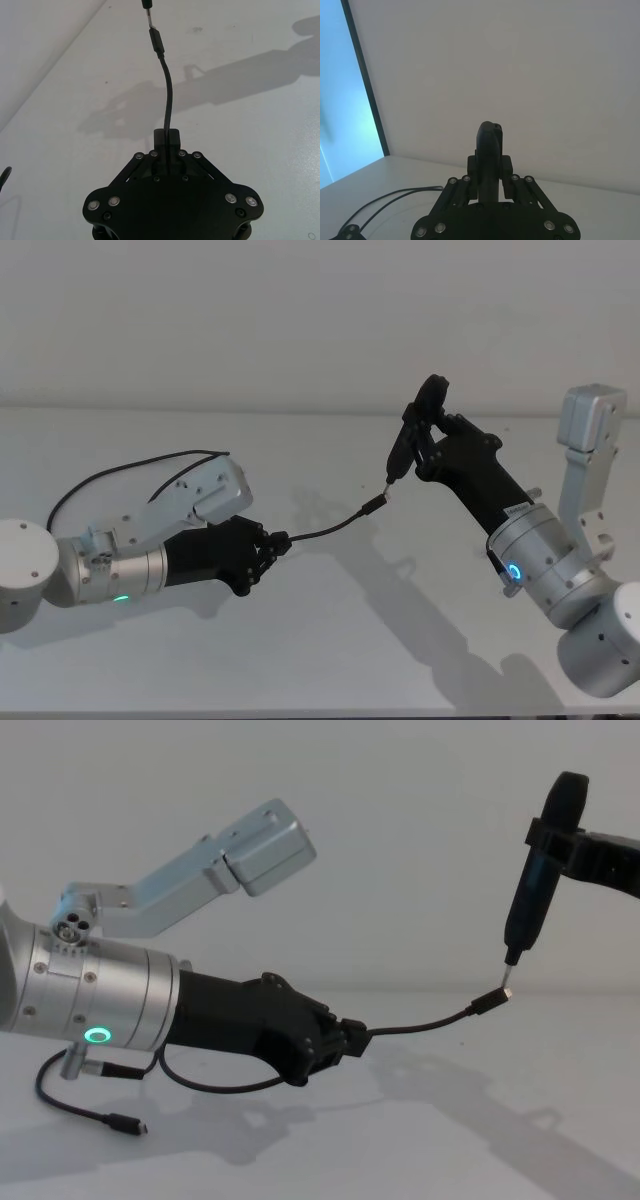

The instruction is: Pick up the data cable with the one hand.

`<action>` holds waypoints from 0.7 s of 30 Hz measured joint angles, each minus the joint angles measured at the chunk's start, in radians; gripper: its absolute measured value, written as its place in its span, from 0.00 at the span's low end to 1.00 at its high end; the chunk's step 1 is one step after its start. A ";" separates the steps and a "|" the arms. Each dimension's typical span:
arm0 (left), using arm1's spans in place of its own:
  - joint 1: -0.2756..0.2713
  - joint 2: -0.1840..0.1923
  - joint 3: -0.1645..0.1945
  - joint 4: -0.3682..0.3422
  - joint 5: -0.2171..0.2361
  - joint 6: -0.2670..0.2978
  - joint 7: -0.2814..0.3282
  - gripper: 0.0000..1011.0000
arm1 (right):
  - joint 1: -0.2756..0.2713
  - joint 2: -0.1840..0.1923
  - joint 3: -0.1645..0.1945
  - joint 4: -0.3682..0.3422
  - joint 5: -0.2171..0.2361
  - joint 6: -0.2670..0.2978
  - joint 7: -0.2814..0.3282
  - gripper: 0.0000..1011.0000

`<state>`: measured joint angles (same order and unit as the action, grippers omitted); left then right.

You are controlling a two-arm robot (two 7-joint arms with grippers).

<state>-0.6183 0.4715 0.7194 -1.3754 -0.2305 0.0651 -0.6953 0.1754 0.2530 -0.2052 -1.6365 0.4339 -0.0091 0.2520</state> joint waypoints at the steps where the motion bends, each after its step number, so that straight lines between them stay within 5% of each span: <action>1: 0.000 0.000 0.000 0.000 0.000 0.000 0.000 0.04 | 0.000 0.000 0.000 0.000 0.000 0.000 0.000 0.27; 21: 0.000 0.000 0.000 0.000 0.000 0.000 0.000 0.04 | 0.001 0.000 -0.002 0.002 0.002 0.003 -0.002 0.27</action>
<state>-0.6183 0.4715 0.7194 -1.3754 -0.2305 0.0653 -0.6953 0.1767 0.2530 -0.2071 -1.6347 0.4361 -0.0061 0.2497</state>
